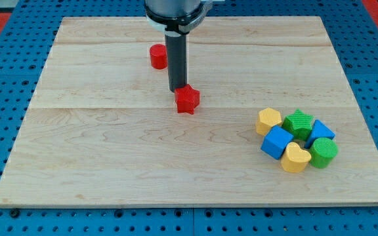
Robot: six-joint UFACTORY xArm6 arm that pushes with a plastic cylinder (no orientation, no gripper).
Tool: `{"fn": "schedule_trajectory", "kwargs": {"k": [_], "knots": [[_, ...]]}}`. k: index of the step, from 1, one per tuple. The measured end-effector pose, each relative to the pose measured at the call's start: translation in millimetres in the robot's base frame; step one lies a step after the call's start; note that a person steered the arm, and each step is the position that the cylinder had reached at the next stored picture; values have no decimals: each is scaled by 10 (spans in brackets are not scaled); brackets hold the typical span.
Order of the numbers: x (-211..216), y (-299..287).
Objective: Push the red star to the left of the yellow hexagon
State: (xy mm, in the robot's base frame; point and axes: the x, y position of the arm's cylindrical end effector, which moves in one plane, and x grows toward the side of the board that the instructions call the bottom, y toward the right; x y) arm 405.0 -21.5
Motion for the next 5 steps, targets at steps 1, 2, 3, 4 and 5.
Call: {"fn": "schedule_trajectory", "kwargs": {"k": [1,2,3,4,5], "knots": [[183,81],[407,137],[633,138],[878,154],[1124,155]]}}
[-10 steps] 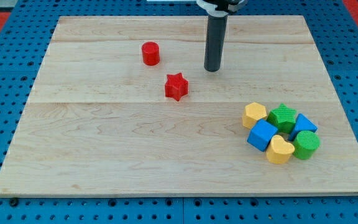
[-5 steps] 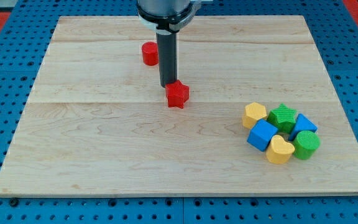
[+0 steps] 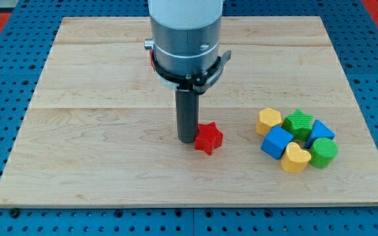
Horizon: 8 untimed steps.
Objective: Push the red star to the left of the yellow hexagon
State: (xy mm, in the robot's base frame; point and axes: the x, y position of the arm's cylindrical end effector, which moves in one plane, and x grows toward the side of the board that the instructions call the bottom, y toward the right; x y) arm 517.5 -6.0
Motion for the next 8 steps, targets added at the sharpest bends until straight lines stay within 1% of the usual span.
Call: {"fn": "schedule_trajectory", "kwargs": {"k": [1,2,4,5,7,8], "knots": [[251,6],[280,49],[-106,56],[-106,187],[-103,706],[-103,765]]}}
